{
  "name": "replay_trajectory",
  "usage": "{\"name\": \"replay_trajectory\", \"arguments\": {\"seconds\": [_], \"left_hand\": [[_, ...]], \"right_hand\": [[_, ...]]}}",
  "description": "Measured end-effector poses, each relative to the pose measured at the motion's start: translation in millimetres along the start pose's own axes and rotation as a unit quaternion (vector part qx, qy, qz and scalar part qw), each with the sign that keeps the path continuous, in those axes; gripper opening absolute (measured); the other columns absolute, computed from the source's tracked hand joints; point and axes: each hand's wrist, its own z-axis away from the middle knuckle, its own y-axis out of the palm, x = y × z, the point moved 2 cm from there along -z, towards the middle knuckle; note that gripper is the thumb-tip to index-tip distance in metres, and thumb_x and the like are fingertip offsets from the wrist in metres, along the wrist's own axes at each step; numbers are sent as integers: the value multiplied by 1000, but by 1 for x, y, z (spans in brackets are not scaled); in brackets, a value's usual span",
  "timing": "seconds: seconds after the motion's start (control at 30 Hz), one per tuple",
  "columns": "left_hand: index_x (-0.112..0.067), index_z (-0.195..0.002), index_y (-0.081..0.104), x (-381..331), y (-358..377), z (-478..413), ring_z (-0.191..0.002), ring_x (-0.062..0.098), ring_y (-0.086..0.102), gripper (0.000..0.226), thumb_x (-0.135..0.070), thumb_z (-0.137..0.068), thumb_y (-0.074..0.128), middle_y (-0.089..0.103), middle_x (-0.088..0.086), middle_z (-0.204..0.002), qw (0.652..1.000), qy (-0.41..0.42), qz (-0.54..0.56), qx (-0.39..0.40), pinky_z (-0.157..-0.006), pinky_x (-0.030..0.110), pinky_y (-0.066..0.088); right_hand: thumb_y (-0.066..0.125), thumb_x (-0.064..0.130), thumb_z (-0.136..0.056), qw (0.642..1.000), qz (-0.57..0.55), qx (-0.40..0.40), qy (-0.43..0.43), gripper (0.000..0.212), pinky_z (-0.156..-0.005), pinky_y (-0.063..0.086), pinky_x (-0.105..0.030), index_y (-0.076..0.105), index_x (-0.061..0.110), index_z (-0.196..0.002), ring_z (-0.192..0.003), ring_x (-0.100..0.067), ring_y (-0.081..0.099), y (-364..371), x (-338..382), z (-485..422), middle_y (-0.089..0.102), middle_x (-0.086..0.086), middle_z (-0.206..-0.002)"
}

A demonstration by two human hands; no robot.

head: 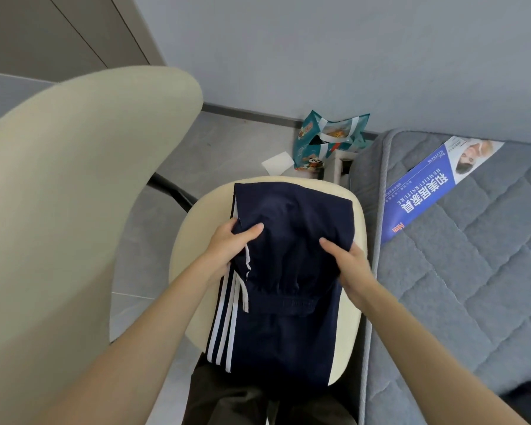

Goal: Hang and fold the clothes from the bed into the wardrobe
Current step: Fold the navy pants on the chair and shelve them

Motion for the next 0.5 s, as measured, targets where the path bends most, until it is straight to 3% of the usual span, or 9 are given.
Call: {"name": "replay_trajectory", "arguments": {"seconds": [0.1,0.23,0.3,0.33,0.4,0.43,0.5], "left_hand": [[-25,-103,66,-23,-8,-10,-94,10,69,23,-27,-82,75,73,-9,-100,998,36,34,-25,-81,25,54],[-25,-108,66,-49,4,-34,-100,7,66,30,-33,-81,75,71,-19,-98,997,62,-19,-44,-70,9,48],[-20,-136,48,-55,9,-42,-121,10,52,66,-38,-79,75,56,-13,-127,989,46,-36,-136,-90,17,43],[-19,-145,35,-56,9,-43,-132,15,40,78,-38,-80,74,43,-4,-141,972,66,-91,-206,-103,26,36],[-18,-148,30,-57,18,-35,-142,24,22,76,-32,-84,68,26,6,-154,890,224,-300,-259,-113,38,23],[-18,-148,31,-53,27,-32,-144,26,18,70,-28,-86,64,24,7,-156,828,314,-407,-226,-115,41,19],[-18,-150,26,-37,45,-34,-147,27,7,67,-25,-91,56,15,7,-159,722,396,-554,-123,-117,46,7]], "right_hand": [[68,18,-88,997,10,-15,-73,29,-88,52,-27,63,30,-113,-102,-10,66,-8,31,-11,71,9,-108],[55,6,-94,988,108,-47,-104,61,-91,50,-32,35,34,-144,-111,-20,59,0,51,-29,63,4,-118],[56,5,-90,949,255,-119,-145,79,-104,40,-40,17,39,-150,-126,-24,45,5,50,-30,47,-1,-138],[58,6,-89,906,344,-154,-191,82,-108,34,-42,14,38,-151,-131,-28,36,9,49,-27,38,-4,-147],[58,9,-88,801,482,-163,-316,77,-113,24,-43,21,34,-151,-138,-34,24,24,48,-21,24,-9,-157],[57,11,-90,761,521,-136,-362,73,-116,19,-43,24,29,-152,-142,-34,19,33,46,-22,19,-9,-159],[51,15,-94,729,569,-69,-373,69,-119,6,-42,18,25,-154,-148,-31,4,48,39,-32,7,-7,-162]]}}
